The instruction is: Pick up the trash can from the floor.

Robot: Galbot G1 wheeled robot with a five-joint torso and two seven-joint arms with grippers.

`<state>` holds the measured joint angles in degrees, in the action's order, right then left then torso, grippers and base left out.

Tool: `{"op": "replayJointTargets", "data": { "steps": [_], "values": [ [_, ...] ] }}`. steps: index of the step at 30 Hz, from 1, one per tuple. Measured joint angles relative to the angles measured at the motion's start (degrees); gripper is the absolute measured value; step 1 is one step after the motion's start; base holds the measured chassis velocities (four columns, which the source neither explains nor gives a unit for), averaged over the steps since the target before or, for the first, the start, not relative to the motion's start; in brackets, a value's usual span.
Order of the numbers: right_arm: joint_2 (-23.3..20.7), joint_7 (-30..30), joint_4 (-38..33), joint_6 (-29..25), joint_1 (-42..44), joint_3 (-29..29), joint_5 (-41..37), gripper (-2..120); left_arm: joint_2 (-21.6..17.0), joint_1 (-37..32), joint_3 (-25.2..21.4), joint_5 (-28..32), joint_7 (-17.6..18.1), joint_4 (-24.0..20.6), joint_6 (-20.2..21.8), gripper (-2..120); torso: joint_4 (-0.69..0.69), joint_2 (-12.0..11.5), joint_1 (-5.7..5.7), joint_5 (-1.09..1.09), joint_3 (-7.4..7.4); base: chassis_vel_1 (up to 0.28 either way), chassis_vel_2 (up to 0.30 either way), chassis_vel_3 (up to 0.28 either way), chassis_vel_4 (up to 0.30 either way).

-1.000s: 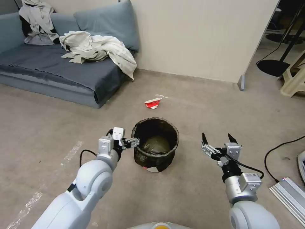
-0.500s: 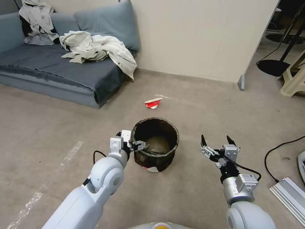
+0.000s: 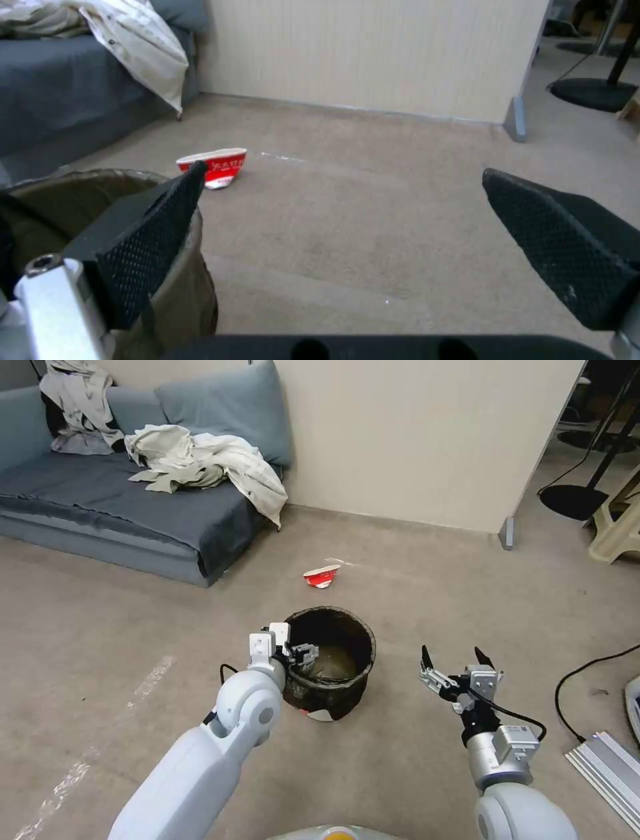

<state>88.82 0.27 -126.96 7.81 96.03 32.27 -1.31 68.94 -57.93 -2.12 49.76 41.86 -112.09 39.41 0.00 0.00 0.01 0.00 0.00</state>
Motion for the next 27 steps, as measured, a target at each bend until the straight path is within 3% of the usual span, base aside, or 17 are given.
{"op": "replayJointTargets", "data": {
  "steps": [12,27],
  "values": [
    [-0.17,0.00,0.39,-0.01,0.00,0.00,-0.01,100,0.72,-0.95,-2.48,0.84,1.77,1.34,-0.44,100,0.00,0.00,0.00,0.00,0.00,0.000,0.000,0.000,0.000],
    [0.29,-0.05,0.43,-0.03,-0.06,-0.21,0.00,100,0.84,-0.21,-0.78,0.81,1.85,4.07,-0.22,100,0.00,0.00,0.00,0.00,0.00,0.000,0.000,0.000,0.000]
  ]
}}
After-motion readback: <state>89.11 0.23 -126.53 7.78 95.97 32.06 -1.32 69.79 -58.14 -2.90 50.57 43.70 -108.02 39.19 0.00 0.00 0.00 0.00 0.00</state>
